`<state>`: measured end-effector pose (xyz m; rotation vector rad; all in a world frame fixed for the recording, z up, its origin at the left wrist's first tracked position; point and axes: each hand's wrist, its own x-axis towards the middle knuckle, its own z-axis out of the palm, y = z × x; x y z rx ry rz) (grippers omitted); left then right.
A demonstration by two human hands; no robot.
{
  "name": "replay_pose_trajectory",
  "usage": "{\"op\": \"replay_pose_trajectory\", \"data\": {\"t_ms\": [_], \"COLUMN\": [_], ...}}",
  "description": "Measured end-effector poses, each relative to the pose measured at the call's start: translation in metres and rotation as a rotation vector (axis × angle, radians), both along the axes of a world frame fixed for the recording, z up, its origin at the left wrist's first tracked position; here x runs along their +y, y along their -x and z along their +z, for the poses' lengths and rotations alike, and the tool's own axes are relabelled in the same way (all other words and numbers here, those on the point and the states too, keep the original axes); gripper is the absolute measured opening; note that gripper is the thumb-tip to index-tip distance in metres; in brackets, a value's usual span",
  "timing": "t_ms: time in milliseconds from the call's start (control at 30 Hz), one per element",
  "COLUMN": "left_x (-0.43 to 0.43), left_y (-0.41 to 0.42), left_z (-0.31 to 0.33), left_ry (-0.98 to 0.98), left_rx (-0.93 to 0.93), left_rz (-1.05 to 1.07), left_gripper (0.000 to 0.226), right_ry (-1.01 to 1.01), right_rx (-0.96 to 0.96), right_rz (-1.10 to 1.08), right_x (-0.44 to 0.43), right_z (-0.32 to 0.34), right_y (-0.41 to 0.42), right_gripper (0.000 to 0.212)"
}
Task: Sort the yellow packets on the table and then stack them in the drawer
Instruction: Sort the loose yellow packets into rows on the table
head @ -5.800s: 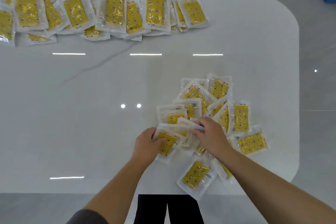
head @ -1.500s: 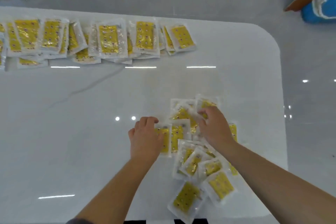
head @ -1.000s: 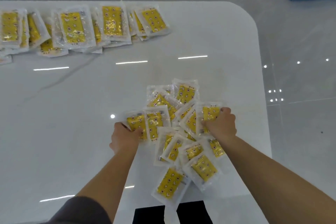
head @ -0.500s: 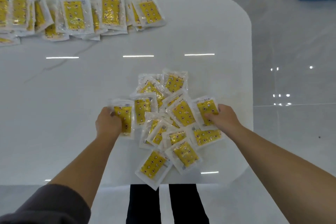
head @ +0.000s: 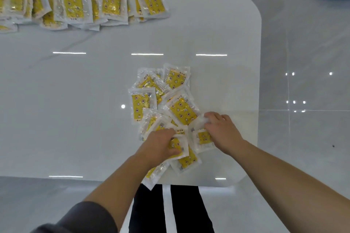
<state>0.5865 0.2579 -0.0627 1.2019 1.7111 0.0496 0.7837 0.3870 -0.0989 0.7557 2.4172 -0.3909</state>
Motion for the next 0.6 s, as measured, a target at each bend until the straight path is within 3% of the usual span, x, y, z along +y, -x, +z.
{"op": "replay_pose_trajectory", "data": {"t_ms": [100,233,433,533,600], "left_x": [0.004,0.005,0.003,0.006,0.009], "left_y": [-0.017,-0.034,-0.048,-0.042,-0.029], "left_z": [-0.011,-0.021,-0.032,-0.029,-0.021], "left_ry": [-0.046,-0.085,-0.109,-0.145,-0.141], "left_rx": [0.117,0.263,0.421,0.36,0.179], "left_rz": [-0.166,-0.226,-0.316,-0.24,-0.03], "left_gripper": [0.031,0.015,0.015,0.011,0.014], "right_ry": [0.003,-0.028,0.058,0.187,0.278], "right_rx": [0.023,0.024,-0.059,-0.052,-0.004], "right_rz": [0.056,0.084,-0.084,-0.31,-0.542], "right_x": [0.002,0.003,0.007,0.012,0.017], "right_z": [-0.003,-0.003,-0.001,0.003,0.007], "right_y": [-0.002,-0.006,-0.006,-0.005,-0.006], "right_gripper": [0.046,0.041,0.026,0.013,0.02]}}
